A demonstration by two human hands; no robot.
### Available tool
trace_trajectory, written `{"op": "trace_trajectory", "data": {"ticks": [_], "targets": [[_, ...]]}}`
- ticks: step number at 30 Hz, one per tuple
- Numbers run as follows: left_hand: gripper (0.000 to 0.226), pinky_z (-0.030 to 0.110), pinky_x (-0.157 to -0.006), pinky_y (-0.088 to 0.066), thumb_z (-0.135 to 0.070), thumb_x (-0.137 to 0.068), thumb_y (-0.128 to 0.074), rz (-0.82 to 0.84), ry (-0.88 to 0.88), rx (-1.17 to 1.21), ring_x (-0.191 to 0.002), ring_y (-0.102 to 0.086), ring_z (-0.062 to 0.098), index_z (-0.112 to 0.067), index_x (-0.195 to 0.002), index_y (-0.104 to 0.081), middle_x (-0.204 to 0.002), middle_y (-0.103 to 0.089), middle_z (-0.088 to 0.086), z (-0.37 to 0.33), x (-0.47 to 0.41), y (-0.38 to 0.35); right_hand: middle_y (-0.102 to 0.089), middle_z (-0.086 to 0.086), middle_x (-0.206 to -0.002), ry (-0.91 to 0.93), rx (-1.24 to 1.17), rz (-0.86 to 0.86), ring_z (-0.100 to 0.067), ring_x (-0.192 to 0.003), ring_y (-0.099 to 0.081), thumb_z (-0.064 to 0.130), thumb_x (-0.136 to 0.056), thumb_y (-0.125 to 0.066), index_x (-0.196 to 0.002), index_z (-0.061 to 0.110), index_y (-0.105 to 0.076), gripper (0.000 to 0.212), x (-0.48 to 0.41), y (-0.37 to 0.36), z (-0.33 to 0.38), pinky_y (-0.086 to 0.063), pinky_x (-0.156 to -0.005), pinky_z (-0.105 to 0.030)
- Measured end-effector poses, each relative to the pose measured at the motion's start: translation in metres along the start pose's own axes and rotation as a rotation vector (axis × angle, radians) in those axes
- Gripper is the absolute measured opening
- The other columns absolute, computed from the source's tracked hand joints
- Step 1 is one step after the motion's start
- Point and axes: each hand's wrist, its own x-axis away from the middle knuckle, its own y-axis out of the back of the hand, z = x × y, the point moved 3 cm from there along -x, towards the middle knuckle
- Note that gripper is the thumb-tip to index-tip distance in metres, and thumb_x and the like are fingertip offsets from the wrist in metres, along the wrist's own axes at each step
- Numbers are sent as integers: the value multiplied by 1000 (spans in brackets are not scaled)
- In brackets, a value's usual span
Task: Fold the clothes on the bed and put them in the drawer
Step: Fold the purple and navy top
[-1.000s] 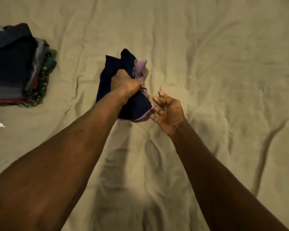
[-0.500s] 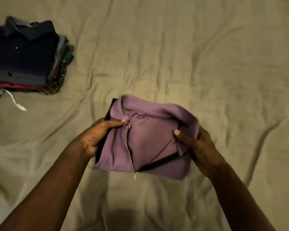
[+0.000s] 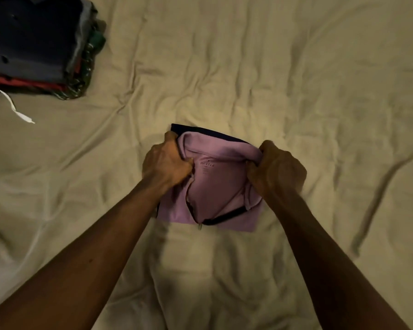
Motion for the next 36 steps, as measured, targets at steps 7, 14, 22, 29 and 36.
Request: {"op": "trace_trajectory", "data": {"ticks": [7,14,22,29,36], "targets": [[9,25,-57,-45,-19,-82,-69,68,134,342,-64,-67,15,-17,-73,-69,-67,-71,1,-4,-13,33,-74,-4,-87,-195,-1052,547,-20,-82,-67,19,-96,-68,-91,15,-75,9,-24,13,-17,-55,-74,-32],[34,26,-59,-48,5,-76,-42,341,389,873,-70,-56,26,-12,-74,-71,-83,-63,14,18,-26,40,-76,-4,-89,-554,-1766,687,-18,-78,-72,15,-92,-61,-95,17,-75,14,-26,-5,-21,-62,-73,-35],[47,33,-80,-47,-47,-85,-74,141,102,-166,-103,-65,31,-22,-122,-63,-112,-69,8,18,-6,37,-72,-5,-99,-316,-577,322,-27,-81,-74,61,-66,-79,-118,28,-55,66,-11,-11,-24,-62,-76,-45],[8,27,-61,-56,-14,-96,-65,165,282,1121,-65,-69,12,-21,-93,-60,-71,-66,-3,-17,3,20,-71,-18,-84,-447,-1642,339,-31,-72,-75,0,-98,-57,-122,7,-48,26,-5,-11,6,-63,-64,-37],[18,35,-65,-47,-21,-90,-74,-316,-429,288,-66,-57,17,-18,-83,-58,-73,-58,-6,11,96,6,-68,7,-87,-116,-1040,-339,-12,-76,-67,12,-90,-64,-101,30,-60,20,73,-38,-5,-56,-73,-34]]}}
